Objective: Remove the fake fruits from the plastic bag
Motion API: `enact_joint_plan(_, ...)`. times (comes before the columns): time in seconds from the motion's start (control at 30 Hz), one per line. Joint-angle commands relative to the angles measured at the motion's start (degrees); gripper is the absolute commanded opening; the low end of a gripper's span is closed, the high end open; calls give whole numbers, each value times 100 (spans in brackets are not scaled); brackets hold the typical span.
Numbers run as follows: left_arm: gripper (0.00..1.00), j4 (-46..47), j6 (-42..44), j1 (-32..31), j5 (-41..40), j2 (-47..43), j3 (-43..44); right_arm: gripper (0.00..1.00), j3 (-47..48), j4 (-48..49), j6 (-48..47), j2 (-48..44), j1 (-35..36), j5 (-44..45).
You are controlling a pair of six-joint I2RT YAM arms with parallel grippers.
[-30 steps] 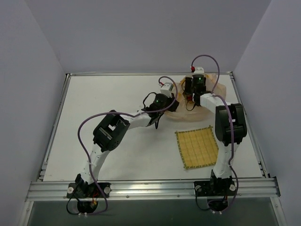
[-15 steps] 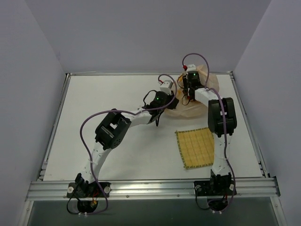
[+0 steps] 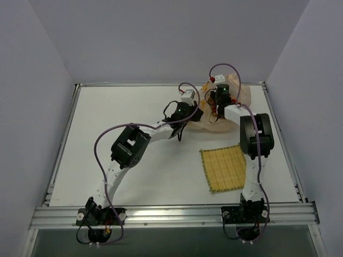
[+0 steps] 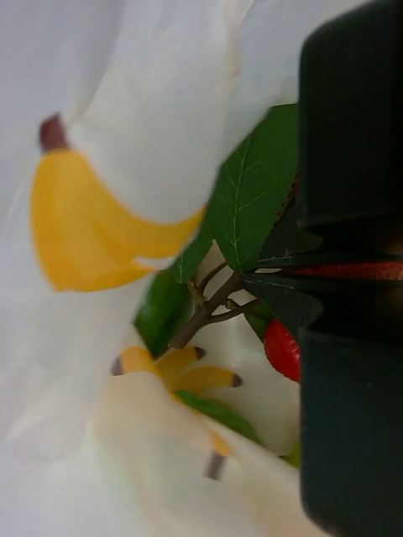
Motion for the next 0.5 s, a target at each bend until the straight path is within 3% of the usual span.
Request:
enact_joint_plan(0.0, 2, 133, -196, 46, -29, -40, 377, 0, -445, 879, 69, -1021, -42, -11)
enact_joint_plan(0.47, 2, 37, -364, -51, -81, -5, 676, 0, -2511, 2539, 2239, -3139, -148, -916)
